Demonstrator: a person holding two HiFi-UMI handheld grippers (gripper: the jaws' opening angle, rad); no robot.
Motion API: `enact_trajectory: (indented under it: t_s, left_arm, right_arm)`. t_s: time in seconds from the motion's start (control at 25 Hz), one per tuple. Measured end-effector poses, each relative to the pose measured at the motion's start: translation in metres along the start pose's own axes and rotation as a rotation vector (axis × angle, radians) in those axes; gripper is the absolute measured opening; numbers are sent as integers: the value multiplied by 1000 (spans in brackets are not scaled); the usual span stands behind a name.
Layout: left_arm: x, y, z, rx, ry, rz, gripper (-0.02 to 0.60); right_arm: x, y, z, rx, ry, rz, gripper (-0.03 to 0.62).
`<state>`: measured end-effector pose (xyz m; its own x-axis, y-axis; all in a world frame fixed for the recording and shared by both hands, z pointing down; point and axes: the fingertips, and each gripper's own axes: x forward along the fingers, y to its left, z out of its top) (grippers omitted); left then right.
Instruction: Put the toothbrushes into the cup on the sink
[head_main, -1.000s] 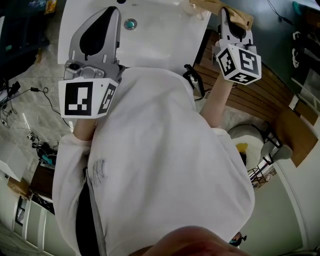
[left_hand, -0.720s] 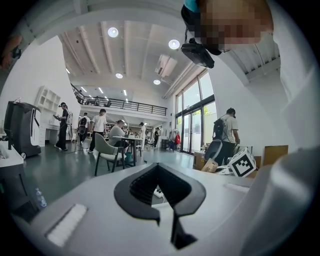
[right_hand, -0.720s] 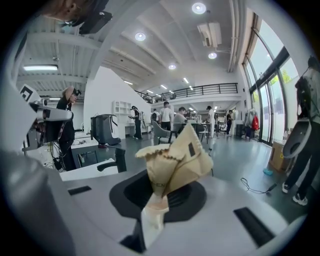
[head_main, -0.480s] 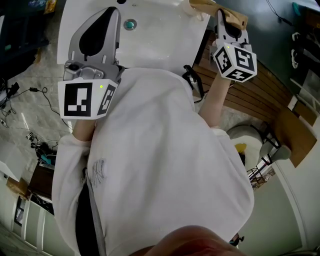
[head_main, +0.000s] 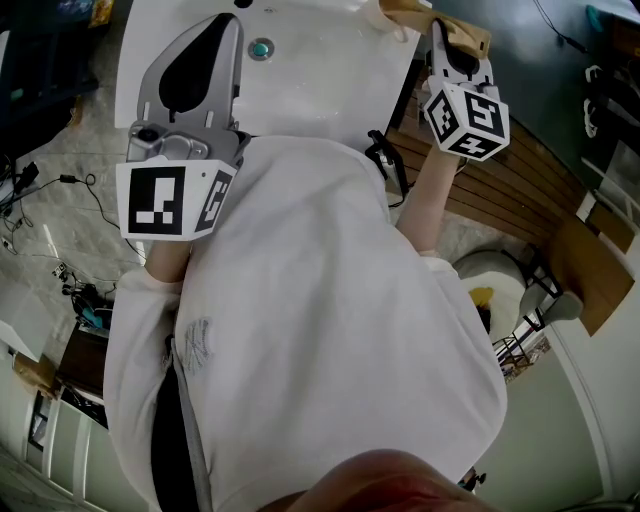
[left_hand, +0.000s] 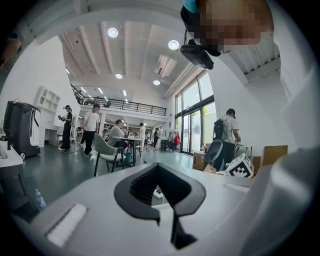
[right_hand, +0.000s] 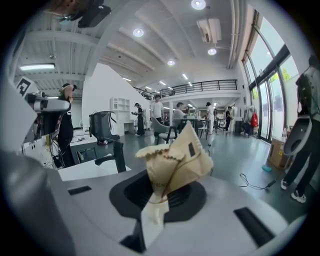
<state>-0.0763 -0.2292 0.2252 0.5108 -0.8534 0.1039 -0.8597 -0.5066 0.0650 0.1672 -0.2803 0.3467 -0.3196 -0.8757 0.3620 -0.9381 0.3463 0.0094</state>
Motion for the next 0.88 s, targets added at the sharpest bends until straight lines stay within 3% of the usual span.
enact_trajectory:
  t_s: [0.88]
  left_arm:
    - [0,-2,3,-1,-5,-3,2]
  right_arm:
    - [17,-2,-14,23,44,2,44]
